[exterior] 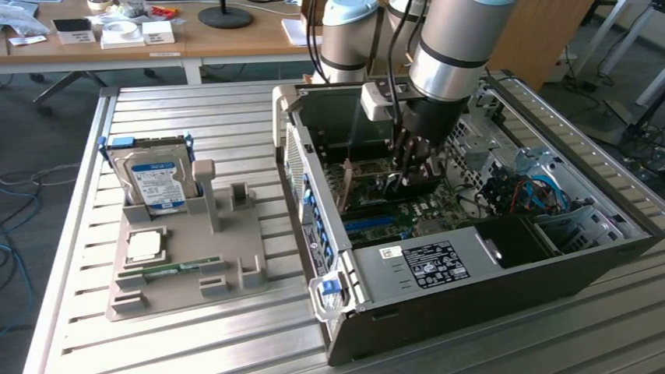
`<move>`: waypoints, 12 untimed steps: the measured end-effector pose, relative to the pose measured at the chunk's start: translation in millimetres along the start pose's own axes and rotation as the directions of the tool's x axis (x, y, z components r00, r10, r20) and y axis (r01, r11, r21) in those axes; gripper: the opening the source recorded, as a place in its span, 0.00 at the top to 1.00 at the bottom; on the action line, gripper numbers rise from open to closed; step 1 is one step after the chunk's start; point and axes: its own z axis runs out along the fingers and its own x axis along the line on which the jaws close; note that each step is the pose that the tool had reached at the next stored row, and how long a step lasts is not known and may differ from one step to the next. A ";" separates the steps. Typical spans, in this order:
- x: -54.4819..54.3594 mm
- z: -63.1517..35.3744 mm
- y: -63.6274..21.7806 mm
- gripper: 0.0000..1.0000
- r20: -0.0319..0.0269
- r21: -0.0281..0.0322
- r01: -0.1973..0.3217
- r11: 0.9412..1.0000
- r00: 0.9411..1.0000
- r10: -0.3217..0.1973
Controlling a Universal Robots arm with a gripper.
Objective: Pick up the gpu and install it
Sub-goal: 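Insert the gpu into the slot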
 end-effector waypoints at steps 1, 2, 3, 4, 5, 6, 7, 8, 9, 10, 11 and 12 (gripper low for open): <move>0.0 0.0 0.0 0.73 0.000 0.000 0.000 1.000 1.000 0.000; 0.0 0.0 0.0 0.73 0.000 0.000 0.000 1.000 1.000 0.000; 0.0 0.0 0.1 0.73 0.000 0.000 0.000 1.000 1.000 0.000; 0.0 0.1 0.7 0.73 0.000 0.000 0.000 1.000 1.000 0.000; 0.0 0.2 1.8 0.73 0.000 0.000 0.000 1.000 1.000 0.000; 0.1 0.2 3.0 0.73 0.000 0.000 0.000 1.000 1.000 0.000; 0.1 0.1 4.0 0.73 0.000 0.000 0.000 1.000 1.000 0.000; 0.2 0.2 4.6 0.73 0.000 0.000 0.000 1.000 1.000 0.000; 0.2 0.5 4.7 0.73 0.000 0.000 0.000 1.000 1.000 0.000; 0.3 1.3 4.7 0.73 0.000 0.000 0.000 1.000 1.000 0.000; 0.4 2.4 4.7 0.73 0.000 0.000 0.000 1.000 1.000 0.000; 0.5 3.7 4.7 0.73 0.000 0.000 0.000 1.000 1.000 0.000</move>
